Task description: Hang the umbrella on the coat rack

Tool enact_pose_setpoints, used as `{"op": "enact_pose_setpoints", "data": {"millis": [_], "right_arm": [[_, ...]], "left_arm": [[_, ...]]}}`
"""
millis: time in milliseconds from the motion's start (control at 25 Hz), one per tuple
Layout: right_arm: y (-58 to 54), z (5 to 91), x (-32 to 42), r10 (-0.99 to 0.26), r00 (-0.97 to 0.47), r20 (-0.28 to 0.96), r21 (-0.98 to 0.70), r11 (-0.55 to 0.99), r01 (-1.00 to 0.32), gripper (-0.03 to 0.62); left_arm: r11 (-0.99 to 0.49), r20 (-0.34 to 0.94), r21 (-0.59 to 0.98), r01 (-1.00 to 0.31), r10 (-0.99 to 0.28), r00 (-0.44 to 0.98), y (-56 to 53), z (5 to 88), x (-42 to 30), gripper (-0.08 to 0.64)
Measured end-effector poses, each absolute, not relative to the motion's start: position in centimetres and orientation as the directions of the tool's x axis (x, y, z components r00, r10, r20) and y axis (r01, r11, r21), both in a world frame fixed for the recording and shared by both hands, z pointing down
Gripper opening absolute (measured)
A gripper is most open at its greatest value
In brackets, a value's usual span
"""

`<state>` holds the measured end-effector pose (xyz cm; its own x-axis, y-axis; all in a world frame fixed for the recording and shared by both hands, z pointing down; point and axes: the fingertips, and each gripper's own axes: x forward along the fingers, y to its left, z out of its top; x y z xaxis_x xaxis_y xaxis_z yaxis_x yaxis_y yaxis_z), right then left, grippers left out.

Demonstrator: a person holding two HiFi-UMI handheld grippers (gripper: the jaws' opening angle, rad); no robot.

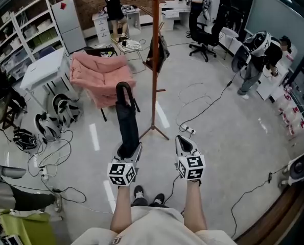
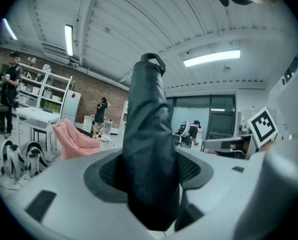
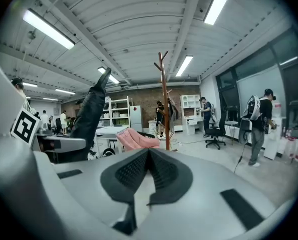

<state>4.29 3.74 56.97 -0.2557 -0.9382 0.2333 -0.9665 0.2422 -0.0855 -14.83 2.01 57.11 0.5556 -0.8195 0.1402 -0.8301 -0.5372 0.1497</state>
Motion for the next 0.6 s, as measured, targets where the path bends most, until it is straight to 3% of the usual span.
{"op": "enact_pose_setpoints", "data": {"millis": [600], "right_arm": [[2.9,55.9,7.3,-0.970,-0.200,0.135,-0.163,0.177,-0.971,0.005]], "left_arm": [[-0.528,0.105,0.132,-0.839,-0.834,0.541,0.2,55.9,-15.0,0.272]]}}
